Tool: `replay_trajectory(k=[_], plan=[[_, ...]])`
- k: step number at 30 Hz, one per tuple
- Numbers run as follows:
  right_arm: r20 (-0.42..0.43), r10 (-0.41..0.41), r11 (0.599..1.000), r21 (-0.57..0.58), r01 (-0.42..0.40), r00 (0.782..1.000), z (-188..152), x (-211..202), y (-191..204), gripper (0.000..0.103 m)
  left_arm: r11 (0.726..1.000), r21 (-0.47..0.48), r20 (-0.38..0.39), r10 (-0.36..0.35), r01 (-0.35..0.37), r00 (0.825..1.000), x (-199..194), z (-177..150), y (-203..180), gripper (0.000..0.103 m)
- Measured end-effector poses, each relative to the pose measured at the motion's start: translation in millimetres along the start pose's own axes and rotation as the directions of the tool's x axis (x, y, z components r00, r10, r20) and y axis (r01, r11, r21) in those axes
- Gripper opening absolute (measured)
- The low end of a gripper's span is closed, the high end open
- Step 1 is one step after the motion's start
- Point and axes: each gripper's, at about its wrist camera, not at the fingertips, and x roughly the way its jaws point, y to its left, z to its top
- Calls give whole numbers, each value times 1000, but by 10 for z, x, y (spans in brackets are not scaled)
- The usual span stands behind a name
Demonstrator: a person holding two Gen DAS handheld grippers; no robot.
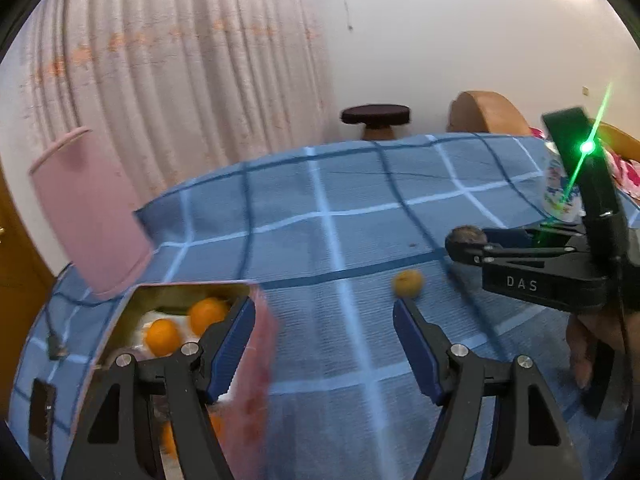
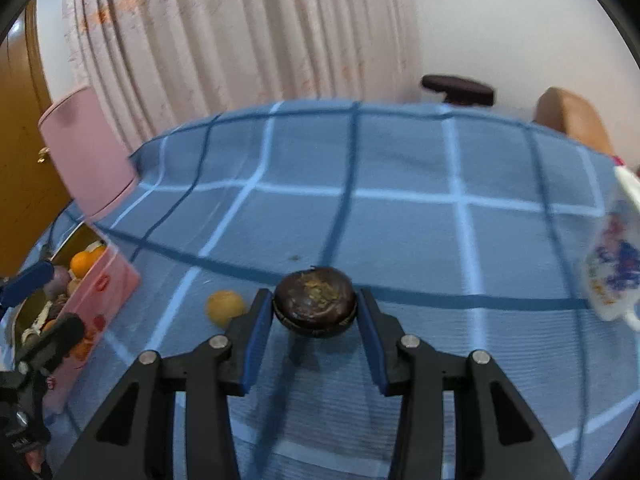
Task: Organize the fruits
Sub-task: 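Grasp the dark brown round fruit with the right tool while the left tool grasps the yellow fruit, then carry the yellow fruit and dark brown fruit over the pink tin tray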
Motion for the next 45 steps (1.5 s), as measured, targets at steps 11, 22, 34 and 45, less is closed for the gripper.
replay_trajectory(k=[11,22,34,45], plan=[[45,-33,998,45,31,998,-32,-133,-224,46,988,-70,-161,-147,137,976,807,150,-319,65],[77,6,1000,4,-7,997,-53,-182,-96,45,971,-118,-187,-226,207,956,880,151,-307,30],[146,15,1000,-29,-11,989,-81,-314,-22,45,977,-109,-82,-190,181,978,610,144,-208,30],[218,24,998,-62,-11,976,-125,-456,51,45,990,-65,8,-126,126,992,406,128,-245,30]])
